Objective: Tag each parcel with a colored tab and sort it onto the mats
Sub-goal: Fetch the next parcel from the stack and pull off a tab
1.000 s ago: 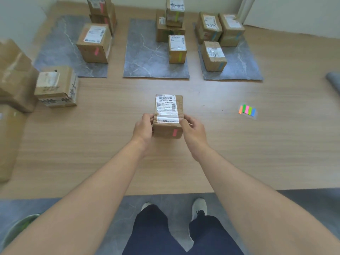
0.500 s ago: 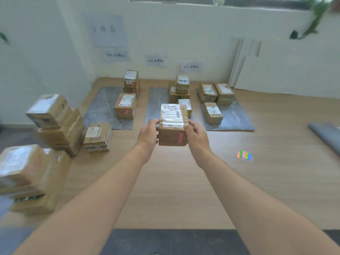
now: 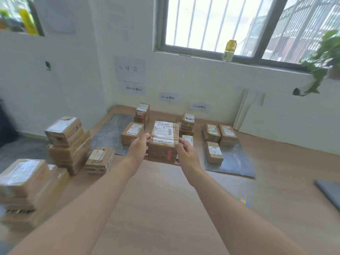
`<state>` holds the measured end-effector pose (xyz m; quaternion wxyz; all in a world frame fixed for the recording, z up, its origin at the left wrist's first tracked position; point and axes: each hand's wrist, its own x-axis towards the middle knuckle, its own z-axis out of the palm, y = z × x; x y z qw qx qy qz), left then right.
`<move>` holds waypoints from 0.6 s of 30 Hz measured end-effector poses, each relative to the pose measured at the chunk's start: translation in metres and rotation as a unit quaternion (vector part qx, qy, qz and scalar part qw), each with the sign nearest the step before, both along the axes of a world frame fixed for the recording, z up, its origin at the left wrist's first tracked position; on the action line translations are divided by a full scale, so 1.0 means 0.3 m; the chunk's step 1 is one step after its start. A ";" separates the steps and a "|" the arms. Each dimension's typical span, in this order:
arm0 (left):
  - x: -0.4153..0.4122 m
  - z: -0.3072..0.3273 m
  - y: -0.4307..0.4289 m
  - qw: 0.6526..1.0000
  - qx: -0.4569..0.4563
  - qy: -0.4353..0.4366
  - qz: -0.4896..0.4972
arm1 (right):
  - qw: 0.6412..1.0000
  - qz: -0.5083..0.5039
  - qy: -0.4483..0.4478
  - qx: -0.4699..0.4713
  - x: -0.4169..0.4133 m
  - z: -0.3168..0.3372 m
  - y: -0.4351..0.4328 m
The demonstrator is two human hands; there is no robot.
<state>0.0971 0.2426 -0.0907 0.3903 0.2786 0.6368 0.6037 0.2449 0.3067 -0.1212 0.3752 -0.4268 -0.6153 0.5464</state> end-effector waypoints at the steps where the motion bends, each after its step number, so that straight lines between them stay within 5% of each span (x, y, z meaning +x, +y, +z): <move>1: -0.017 0.005 0.002 1.000 0.001 -0.001 0.004 | 1.000 0.011 -0.004 0.000 -0.020 0.003 0.012; 8: -0.276 -0.074 0.044 0.998 -0.027 -0.005 0.049 | 0.998 0.053 -0.020 -0.021 -0.300 -0.040 0.094; 18: -0.872 -0.330 0.343 0.997 -0.056 -0.044 0.036 | 0.996 -0.023 -0.043 -0.071 -0.899 -0.244 0.289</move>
